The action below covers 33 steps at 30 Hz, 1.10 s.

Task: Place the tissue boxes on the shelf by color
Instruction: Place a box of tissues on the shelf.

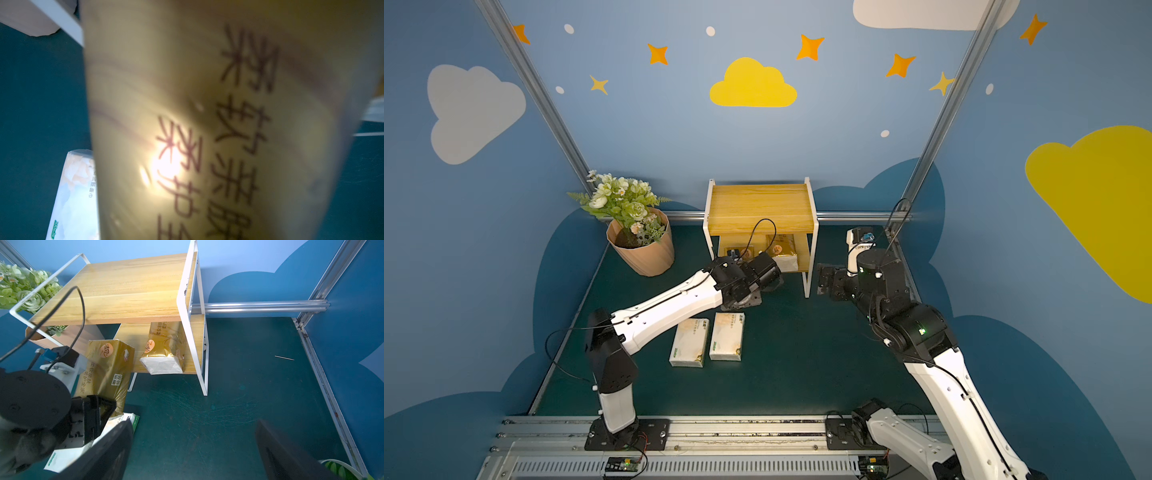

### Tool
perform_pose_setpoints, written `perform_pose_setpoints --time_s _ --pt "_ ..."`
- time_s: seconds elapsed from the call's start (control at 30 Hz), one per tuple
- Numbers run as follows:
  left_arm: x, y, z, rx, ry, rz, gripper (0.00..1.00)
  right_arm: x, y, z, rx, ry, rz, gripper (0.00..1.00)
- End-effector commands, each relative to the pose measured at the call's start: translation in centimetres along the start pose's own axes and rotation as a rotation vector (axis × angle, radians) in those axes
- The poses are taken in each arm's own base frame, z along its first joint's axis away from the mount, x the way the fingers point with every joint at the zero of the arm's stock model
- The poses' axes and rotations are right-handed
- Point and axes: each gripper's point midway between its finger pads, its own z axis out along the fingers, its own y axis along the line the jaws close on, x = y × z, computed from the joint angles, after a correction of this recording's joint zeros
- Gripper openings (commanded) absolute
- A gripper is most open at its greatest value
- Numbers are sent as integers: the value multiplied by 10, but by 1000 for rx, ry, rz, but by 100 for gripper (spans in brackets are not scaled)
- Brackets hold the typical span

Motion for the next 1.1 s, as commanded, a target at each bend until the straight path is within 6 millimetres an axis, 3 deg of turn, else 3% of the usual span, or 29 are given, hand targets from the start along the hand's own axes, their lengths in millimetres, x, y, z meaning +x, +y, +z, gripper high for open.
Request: perform_pose_setpoints --time_s 0.0,0.33,0.6,0.67,1.07 --pt "-14 -12 7 36 0 49 5 -6 -4 -3 28 -13 -14 98" --pt "-50 -18 12 32 4 62 8 -7 -6 6 47 -15 -39 98" --pt "-62 -36 26 34 25 74 13 -4 -8 5 46 -20 -39 98" --pt "-63 -39 25 35 24 70 16 -3 -9 4 51 -23 -33 98" --pt "-56 -27 4 0 1 77 9 1 -10 3 41 -28 -32 98"
